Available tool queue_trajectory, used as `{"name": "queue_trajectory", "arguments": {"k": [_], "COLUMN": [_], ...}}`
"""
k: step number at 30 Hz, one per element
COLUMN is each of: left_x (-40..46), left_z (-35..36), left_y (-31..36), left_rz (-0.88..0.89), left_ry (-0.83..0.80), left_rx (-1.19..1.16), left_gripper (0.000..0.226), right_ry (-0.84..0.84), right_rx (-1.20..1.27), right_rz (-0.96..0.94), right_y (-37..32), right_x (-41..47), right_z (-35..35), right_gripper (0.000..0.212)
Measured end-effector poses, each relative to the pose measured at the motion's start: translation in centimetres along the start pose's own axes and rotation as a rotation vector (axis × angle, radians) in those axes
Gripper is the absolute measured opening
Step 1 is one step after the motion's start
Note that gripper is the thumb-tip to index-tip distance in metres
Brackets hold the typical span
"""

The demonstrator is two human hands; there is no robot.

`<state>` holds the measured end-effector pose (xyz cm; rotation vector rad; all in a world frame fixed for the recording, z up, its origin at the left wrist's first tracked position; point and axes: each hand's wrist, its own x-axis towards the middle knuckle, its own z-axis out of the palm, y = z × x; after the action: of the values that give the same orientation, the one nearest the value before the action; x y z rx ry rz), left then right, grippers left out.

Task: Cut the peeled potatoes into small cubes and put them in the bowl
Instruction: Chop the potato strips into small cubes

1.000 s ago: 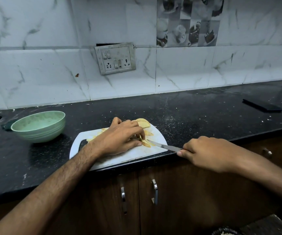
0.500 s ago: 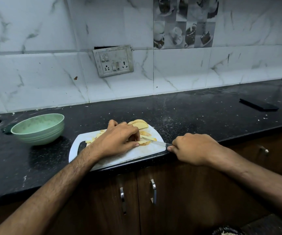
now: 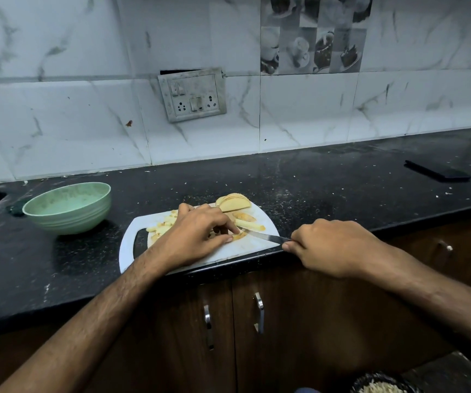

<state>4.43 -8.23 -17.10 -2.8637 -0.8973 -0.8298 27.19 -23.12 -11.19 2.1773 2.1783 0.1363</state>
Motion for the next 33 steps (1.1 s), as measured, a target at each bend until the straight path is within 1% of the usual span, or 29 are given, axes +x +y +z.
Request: {"name": "queue_trajectory", "arguments": {"k": [6, 8, 10, 12, 15, 17, 19, 24, 26, 28, 31, 33], "left_x": [-0.5, -0.5, -0.5, -0.6, -0.8, -0.9, -1.0, -1.1, -1.1, -1.0, -0.8, -0.9], "left_z": [0.4, 0.3, 0.1, 0.2, 0.4, 0.4, 0.3, 0.3, 0.2, 0.1, 0.2, 0.2], "left_y": [0.2, 0.2, 0.2, 0.4, 0.7, 0.8, 0.7, 0.7, 0.8, 1.1, 1.7, 2.1], "left_rz": [-0.011, -0.01, -0.01, -0.02, -0.037, -0.05, -0.056, -0.061, -0.076, -0.111, -0.187, -0.236], "left_ry": [0.035, 0.035, 0.04, 0.071, 0.127, 0.139, 0.137, 0.118, 0.115, 0.116, 0.131, 0.141], "left_rx": [-0.053, -0.052, -0.027, -0.006, 0.002, -0.02, -0.043, -0.06, -0.056, -0.05, -0.07, -0.105], "left_gripper": [0.013, 0.013, 0.01, 0.006, 0.009, 0.009, 0.008, 0.006, 0.007, 0.007, 0.008, 0.008], "right_ry": [-0.055, -0.036, 0.025, 0.079, 0.087, 0.059, 0.012, -0.113, -0.131, -0.083, 0.067, 0.104], "right_rx": [0.011, -0.068, -0.198, -0.265, -0.191, -0.106, -0.075, 0.026, 0.053, -0.017, -0.228, -0.246], "right_rz": [0.001, -0.025, -0.069, -0.095, -0.043, -0.007, -0.012, 0.029, 0.032, 0.007, -0.084, -0.093], "right_y": [-1.3, -1.9, -2.6, -2.9, -1.9, -1.3, -1.2, -1.7, -1.7, -2.0, -3.1, -3.2], "right_x": [0.1, -0.2, -0.6, -0.9, -0.9, -0.8, -0.8, -0.1, 0.0, -0.5, -1.5, -1.7], "right_z": [0.4, 0.2, 0.5, 0.9, 0.1, -0.7, -0.7, 0.0, -0.1, -0.1, 0.5, 0.6], "right_gripper": [0.035, 0.034, 0.031, 0.027, 0.031, 0.037, 0.039, 0.036, 0.035, 0.034, 0.031, 0.03]}}
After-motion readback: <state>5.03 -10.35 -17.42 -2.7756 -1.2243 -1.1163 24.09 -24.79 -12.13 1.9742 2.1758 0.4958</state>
